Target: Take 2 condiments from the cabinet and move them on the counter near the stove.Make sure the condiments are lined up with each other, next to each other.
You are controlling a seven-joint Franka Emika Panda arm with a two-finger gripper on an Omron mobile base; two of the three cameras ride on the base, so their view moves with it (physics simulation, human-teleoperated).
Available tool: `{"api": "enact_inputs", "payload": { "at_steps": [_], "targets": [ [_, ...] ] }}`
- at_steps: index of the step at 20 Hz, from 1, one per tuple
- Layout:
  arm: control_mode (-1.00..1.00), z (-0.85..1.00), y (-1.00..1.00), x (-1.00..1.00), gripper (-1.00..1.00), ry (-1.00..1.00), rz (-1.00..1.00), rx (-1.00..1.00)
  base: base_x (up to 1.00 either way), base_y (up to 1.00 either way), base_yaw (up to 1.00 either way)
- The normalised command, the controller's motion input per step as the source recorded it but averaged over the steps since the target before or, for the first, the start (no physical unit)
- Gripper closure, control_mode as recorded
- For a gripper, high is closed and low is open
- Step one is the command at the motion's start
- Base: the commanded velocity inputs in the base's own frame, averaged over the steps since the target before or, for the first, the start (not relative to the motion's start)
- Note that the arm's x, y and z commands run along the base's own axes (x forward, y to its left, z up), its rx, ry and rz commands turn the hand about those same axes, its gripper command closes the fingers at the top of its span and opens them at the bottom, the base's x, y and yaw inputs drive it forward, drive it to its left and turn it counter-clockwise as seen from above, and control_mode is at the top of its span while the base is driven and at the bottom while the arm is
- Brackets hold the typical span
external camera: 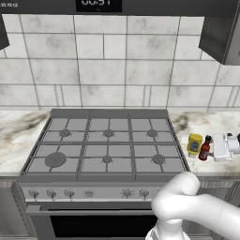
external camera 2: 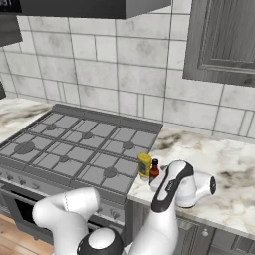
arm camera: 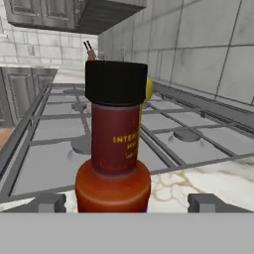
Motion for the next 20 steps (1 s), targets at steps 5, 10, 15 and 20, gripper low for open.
{"api": "enact_inputs", "payload": {
  "at_steps": [5,10,15,20],
  "targets": [
    [-1.00,0.31,-0.43,-0.19,-1.00,-0.13,-0.03,-0.01,0.00,0.00,0.00],
    [-1.00,0.70,-0.21,-0.32,-1.00,-0.08,-0.09,-0.08,0.00,0.00,0.00],
    [-1.00,1.00,0.00,-0.32,-1.00,0.07,-0.22,-0.18,0.00,0.00,0.00],
    [-1.00,0.97,0.09,-0.51,-1.00,0.27,-0.33,-0.23,0.00,0.00,0.00]
  ]
}}
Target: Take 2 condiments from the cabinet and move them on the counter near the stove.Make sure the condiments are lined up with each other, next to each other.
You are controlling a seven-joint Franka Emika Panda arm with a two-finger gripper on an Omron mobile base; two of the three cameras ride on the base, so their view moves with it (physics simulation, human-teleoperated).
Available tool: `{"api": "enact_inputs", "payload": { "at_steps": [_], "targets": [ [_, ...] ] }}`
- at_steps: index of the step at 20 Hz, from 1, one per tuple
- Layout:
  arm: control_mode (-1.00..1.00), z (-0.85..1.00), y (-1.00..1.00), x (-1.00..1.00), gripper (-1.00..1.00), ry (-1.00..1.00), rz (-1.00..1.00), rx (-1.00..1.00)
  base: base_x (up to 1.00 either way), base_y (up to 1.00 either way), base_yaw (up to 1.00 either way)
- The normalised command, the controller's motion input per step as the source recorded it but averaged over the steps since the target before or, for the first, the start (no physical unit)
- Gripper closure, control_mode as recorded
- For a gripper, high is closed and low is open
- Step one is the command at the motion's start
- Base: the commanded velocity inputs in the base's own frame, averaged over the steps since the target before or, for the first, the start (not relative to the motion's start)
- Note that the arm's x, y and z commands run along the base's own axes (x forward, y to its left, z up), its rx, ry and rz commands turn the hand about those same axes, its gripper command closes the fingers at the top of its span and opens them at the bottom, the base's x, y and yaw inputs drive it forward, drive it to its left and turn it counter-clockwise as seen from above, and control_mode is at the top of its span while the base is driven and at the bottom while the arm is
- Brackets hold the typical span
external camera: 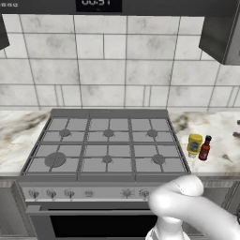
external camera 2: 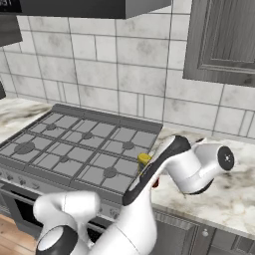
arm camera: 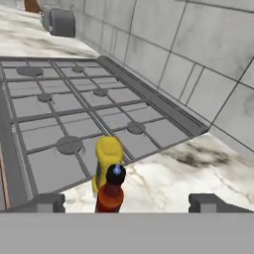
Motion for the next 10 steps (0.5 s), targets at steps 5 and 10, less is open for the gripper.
{"api": "enact_inputs", "payload": {
  "at_steps": [5,10],
  "targets": [
    [-1.00,0.74,0.64,-0.29,-1.00,0.28,-0.32,-0.27,0.00,0.00,0.00],
    [-1.00,0.28,1.00,-0.19,-1.00,0.22,-0.28,-0.27,0.00,0.00,0.00]
  ]
}}
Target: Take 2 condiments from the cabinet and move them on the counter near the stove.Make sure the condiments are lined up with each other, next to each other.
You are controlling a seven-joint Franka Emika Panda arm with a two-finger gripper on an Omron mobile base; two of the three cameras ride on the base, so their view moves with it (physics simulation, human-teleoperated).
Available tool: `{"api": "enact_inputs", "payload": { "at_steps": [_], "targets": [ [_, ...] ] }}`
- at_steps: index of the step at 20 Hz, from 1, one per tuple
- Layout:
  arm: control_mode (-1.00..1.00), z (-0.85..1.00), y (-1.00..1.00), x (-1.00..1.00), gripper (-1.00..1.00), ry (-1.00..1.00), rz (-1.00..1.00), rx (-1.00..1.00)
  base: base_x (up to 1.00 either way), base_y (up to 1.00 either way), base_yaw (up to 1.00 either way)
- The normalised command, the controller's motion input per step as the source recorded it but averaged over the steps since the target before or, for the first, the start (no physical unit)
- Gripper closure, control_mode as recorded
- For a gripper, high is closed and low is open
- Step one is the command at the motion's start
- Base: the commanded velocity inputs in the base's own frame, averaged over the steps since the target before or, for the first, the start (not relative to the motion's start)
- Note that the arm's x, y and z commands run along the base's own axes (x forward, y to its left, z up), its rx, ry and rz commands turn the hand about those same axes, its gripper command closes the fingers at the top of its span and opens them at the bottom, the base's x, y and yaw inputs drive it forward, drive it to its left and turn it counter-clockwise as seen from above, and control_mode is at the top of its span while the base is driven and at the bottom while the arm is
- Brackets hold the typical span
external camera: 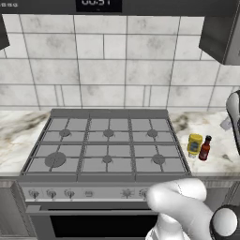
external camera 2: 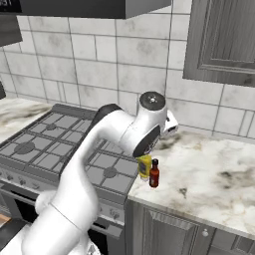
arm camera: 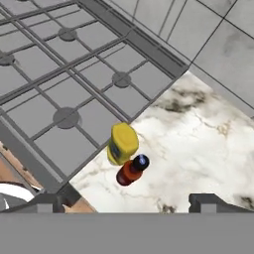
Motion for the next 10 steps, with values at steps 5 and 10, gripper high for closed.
{"api": "enact_inputs", "payload": {
  "at_steps": [5,10],
  "targets": [
    [-1.00,0.09,1.00,-0.23,-1.00,-0.02,-0.30,-0.21,0.00,0.00,0.00],
    [-1.00,0.31,0.81,-0.10,-1.00,-0.14,-0.24,-0.13,0.00,0.00,0.00]
  ]
}}
